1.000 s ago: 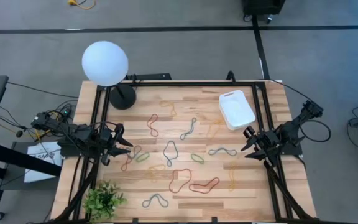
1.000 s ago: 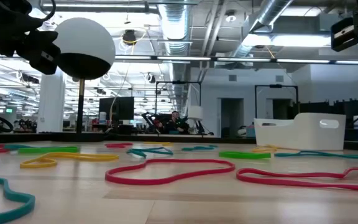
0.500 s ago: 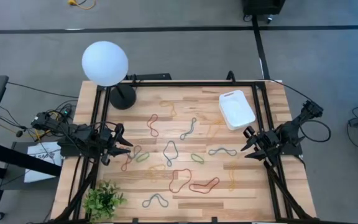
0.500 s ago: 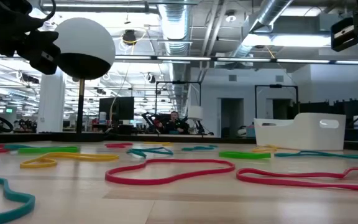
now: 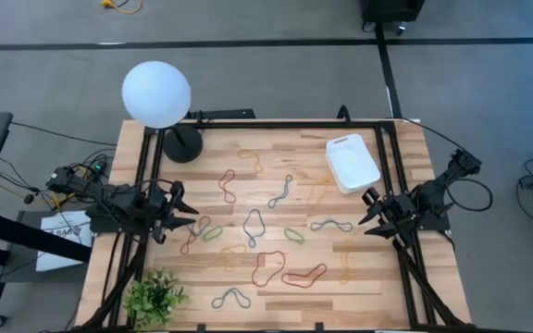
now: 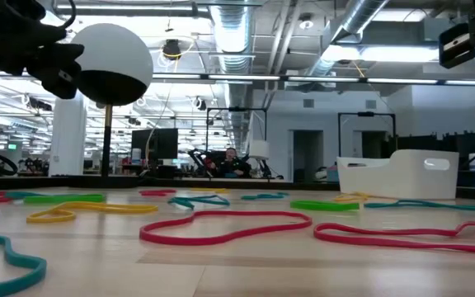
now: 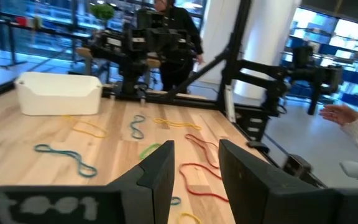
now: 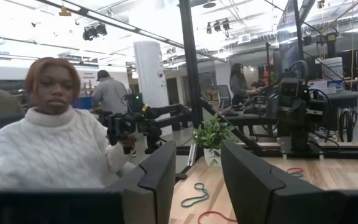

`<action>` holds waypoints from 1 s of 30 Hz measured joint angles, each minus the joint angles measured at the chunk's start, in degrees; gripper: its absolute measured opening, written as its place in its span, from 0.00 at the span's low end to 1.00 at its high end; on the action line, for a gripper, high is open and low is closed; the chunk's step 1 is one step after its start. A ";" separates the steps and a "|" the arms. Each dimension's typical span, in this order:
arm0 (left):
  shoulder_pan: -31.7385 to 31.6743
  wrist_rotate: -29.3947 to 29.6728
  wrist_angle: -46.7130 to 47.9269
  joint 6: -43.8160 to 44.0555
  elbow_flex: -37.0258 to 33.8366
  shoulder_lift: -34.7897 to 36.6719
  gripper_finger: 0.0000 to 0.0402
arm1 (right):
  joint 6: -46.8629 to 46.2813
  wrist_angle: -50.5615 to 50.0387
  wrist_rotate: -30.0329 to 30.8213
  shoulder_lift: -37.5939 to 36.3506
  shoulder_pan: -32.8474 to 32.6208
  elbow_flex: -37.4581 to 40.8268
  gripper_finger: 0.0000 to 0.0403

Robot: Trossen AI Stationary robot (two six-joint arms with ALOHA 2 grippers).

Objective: Pick and place items into bin
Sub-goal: Put the yellow rubber band into the white bin

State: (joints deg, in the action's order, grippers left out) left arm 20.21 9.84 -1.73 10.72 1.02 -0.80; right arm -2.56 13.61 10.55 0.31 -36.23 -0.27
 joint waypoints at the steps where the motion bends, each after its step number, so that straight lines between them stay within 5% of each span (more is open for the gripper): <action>1: 0.00 0.42 -0.08 0.02 0.00 -0.02 0.28 | 0.01 0.00 -0.01 0.01 0.00 0.00 0.31; 6: 0.00 1.80 -0.57 -0.12 0.00 -0.02 0.28 | 2.62 -0.04 0.00 0.00 0.00 0.00 0.30; 15: 0.00 14.61 -2.41 -3.40 -0.07 -0.02 0.28 | 2.15 0.07 0.16 -0.01 0.00 0.01 0.31; 26: 0.00 14.82 -2.33 -2.82 0.84 0.00 0.28 | 4.38 0.68 1.53 -0.01 0.00 0.00 0.31; 30: -0.17 19.80 -3.18 -5.74 0.85 -0.02 0.28 | 3.83 -0.08 1.53 -0.01 0.00 0.00 0.30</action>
State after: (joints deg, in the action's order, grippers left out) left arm 20.03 29.64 -4.91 4.98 1.87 -0.82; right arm 1.27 13.53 12.08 0.30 -36.23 -0.27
